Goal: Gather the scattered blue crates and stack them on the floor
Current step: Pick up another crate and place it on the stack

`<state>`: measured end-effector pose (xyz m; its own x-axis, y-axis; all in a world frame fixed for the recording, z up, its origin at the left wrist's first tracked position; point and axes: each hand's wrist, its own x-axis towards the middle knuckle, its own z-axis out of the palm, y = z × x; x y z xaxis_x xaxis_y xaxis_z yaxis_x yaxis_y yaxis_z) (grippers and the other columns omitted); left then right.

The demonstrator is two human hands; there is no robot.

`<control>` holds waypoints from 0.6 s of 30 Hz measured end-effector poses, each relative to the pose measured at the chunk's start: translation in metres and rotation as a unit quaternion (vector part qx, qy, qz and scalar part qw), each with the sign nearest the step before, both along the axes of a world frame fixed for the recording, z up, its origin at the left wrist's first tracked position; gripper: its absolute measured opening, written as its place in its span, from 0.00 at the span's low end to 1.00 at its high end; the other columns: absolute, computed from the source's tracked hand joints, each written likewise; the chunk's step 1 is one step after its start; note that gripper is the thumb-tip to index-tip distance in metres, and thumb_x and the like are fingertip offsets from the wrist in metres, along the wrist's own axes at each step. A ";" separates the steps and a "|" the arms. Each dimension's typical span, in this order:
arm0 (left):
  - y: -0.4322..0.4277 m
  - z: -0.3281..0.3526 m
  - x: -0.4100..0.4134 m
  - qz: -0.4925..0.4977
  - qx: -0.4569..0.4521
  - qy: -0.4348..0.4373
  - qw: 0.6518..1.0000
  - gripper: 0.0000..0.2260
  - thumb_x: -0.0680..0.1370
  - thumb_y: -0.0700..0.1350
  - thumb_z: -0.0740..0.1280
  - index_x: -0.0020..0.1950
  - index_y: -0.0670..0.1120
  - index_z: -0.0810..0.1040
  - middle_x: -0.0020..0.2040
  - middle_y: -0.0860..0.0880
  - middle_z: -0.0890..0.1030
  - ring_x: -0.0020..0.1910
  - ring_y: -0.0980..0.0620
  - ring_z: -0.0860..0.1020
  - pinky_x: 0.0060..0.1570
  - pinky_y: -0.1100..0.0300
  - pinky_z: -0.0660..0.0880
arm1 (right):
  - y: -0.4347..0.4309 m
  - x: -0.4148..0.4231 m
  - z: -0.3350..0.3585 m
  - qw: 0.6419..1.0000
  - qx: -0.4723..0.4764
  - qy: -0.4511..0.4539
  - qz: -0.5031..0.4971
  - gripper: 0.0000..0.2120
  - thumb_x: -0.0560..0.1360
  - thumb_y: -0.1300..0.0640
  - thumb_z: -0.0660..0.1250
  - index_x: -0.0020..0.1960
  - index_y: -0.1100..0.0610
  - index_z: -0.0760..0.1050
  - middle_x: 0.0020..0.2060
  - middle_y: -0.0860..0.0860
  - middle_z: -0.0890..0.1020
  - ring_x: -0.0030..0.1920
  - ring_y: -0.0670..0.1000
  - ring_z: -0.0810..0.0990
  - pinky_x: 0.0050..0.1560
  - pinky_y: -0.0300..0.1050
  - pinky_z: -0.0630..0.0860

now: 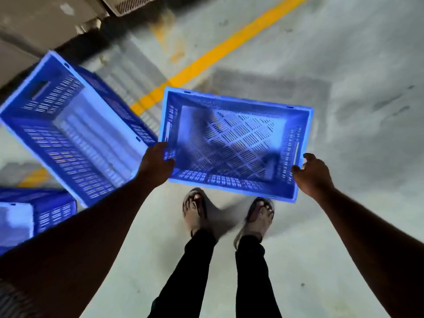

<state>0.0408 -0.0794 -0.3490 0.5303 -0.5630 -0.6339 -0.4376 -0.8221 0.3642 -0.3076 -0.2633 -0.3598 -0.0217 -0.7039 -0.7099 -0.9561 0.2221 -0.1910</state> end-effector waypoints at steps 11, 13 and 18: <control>-0.036 -0.133 0.036 0.054 0.000 -0.074 0.996 0.34 0.73 0.41 0.69 0.74 0.36 0.57 0.68 0.33 0.69 0.67 0.34 0.69 0.65 0.46 0.67 | 0.001 0.001 -0.120 0.984 -0.001 -0.065 -0.166 0.41 0.66 0.50 0.75 0.70 0.58 0.57 0.65 0.64 0.71 0.62 0.65 0.75 0.65 0.61 0.71; -0.036 -0.145 0.040 0.078 -0.021 -0.078 0.994 0.25 0.73 0.39 0.65 0.68 0.38 0.62 0.59 0.33 0.75 0.56 0.33 0.76 0.52 0.45 0.74 | -0.001 -0.007 -0.132 0.976 -0.030 -0.117 -0.180 0.37 0.61 0.47 0.71 0.65 0.55 0.59 0.61 0.61 0.76 0.57 0.63 0.79 0.59 0.61 0.76; -0.034 -0.157 0.041 0.070 -0.017 -0.098 0.993 0.20 0.73 0.32 0.61 0.65 0.35 0.64 0.58 0.31 0.74 0.56 0.33 0.74 0.55 0.45 0.69 | -0.004 -0.018 -0.135 0.962 -0.114 -0.189 -0.163 0.29 0.68 0.55 0.65 0.69 0.53 0.65 0.60 0.49 0.80 0.57 0.51 0.80 0.62 0.51 0.75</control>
<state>0.0814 -0.1138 -0.5059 0.7164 -0.4938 -0.4929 -0.3841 -0.8689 0.3122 -0.3259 -0.2674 -0.4946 -0.0392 -0.8419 -0.5382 -0.6954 0.4097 -0.5903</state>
